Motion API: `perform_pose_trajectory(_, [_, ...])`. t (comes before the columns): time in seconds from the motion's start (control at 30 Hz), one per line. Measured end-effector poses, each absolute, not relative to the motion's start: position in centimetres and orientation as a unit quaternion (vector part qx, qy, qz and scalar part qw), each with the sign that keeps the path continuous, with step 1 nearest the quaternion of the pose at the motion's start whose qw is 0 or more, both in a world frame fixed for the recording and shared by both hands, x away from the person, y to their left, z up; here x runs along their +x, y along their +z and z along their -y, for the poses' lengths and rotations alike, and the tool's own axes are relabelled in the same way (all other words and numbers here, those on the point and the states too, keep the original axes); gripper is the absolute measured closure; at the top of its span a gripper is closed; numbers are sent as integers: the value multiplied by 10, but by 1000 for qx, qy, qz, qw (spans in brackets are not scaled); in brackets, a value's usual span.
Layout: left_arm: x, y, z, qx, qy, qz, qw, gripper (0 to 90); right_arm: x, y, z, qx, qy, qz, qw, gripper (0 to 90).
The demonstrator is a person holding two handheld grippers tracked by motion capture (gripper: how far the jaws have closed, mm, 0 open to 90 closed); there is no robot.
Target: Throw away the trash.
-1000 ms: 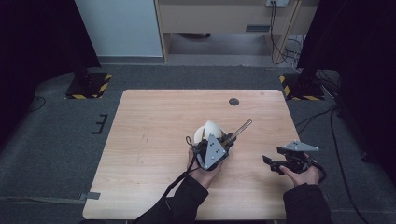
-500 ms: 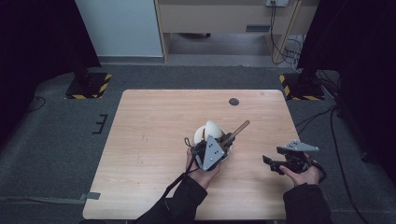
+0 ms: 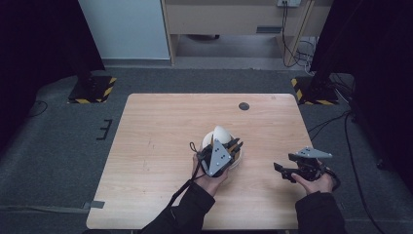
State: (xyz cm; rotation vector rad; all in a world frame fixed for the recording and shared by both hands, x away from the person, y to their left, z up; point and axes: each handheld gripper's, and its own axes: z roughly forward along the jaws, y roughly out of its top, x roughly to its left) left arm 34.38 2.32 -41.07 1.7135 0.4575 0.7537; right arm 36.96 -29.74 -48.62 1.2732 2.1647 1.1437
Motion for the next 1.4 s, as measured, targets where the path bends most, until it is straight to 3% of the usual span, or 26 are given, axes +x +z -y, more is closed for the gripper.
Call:
perform_pose_trajectory(0.5, [343, -392, -51, 720, 261, -223, 603, 692, 370, -486, 298, 454, 407, -769, 191, 237])
perform_pose_trajectory(0.9, [340, -382, -109, 727, 237, -242, 597, 559, 369, -487, 298, 456, 408, -767, 194, 232])
perform_pose_trajectory(1.4, [337, -433, -200, 747, 230, -343, 521, 398, 369, -488, 299, 458, 403, -767, 199, 222])
